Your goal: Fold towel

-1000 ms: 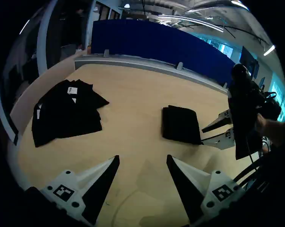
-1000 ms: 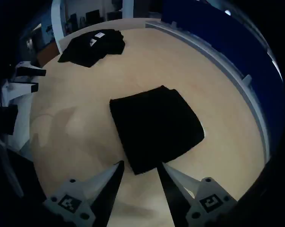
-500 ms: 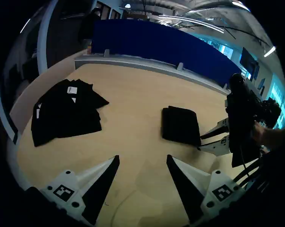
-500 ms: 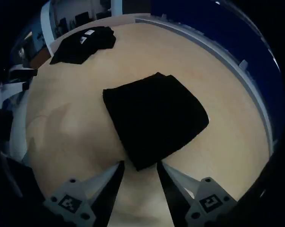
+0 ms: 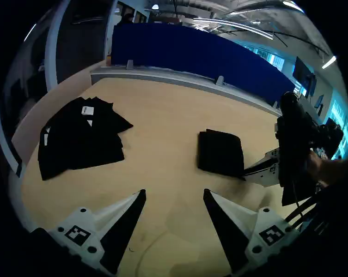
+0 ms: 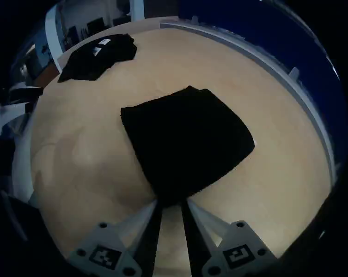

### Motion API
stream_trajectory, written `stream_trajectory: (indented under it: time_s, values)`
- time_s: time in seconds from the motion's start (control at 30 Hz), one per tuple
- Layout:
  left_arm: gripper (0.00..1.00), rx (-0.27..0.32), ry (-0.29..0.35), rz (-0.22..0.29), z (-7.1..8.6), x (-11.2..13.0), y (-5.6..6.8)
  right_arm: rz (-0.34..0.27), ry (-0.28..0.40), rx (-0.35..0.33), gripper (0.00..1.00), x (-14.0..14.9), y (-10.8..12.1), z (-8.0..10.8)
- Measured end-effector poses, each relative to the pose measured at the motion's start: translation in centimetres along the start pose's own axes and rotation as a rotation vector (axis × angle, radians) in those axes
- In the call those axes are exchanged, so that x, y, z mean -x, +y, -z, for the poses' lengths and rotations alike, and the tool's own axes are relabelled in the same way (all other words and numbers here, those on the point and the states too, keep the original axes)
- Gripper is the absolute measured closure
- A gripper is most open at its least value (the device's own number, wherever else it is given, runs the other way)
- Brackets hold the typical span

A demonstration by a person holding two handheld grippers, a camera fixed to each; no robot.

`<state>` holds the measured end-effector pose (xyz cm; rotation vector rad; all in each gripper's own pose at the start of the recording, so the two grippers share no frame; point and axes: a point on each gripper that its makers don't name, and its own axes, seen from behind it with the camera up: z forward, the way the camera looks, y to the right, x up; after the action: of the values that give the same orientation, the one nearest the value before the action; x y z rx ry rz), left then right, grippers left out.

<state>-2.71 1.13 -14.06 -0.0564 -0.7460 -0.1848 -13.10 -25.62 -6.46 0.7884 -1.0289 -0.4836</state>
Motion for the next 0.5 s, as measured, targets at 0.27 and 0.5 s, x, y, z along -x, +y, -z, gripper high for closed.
stream_trajectory:
  time_s: [0.27, 0.5]
  values:
    - [0.08, 0.0, -0.003, -0.004, -0.09, 0.05, 0.11, -0.01, 0.012, 0.02, 0.87, -0.2, 0.57, -0.04]
    - [0.08, 0.004, -0.005, -0.011, -0.09, 0.13, 0.4, -0.033, 0.039, 0.02, 0.91, -0.85, 0.75, 0.24]
